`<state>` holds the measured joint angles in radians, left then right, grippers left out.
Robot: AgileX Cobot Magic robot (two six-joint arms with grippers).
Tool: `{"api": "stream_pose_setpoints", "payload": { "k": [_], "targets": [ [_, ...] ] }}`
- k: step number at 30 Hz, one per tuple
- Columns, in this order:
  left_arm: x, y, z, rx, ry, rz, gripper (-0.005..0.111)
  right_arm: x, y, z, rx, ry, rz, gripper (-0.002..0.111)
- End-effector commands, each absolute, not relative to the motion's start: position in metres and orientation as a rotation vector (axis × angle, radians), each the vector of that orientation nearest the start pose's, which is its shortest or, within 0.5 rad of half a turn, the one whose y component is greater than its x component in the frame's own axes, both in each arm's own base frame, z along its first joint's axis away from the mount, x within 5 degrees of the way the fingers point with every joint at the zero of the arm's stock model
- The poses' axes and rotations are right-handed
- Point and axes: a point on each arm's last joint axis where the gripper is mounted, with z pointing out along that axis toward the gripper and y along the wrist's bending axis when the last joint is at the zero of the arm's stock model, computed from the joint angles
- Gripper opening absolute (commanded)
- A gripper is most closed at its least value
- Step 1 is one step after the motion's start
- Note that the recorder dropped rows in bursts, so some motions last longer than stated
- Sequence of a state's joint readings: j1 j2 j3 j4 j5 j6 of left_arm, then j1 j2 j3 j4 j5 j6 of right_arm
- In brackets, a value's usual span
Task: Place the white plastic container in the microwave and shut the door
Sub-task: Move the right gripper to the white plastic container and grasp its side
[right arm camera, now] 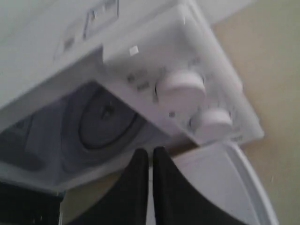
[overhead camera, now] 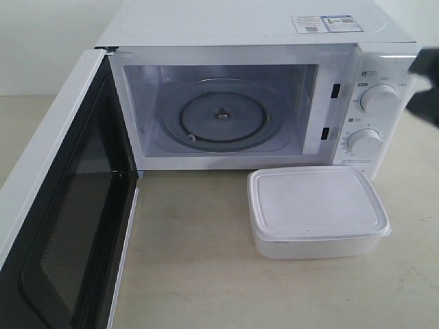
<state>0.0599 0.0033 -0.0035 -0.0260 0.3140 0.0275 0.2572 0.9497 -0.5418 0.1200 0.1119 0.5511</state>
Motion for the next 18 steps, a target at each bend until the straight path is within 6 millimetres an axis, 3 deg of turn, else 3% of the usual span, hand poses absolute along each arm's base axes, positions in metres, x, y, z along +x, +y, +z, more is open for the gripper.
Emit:
{"api": "stream_pose_setpoints", "payload": {
  "k": [1,7,12,15,18],
  "targets": [
    [0.054,0.003,0.185,-0.063,1.797,0.030,0.004,0.168,0.065,0.236,0.509,2.073,0.743,0.000],
    [0.054,0.003,0.185,-0.063,1.797,0.030,0.004,0.136,0.072,0.187,0.965,2.139,0.974,0.000],
    [0.054,0.003,0.185,-0.063,1.797,0.030,0.004,0.117,0.072,0.166,1.044,2.101,1.062,0.000],
    [0.054,0.003,0.185,-0.063,1.797,0.030,0.004,0.114,0.074,0.167,0.973,2.019,1.134,0.000],
    [0.054,0.003,0.185,-0.063,1.797,0.030,0.004,0.113,0.074,0.163,1.010,2.009,1.155,0.000]
  ]
}}
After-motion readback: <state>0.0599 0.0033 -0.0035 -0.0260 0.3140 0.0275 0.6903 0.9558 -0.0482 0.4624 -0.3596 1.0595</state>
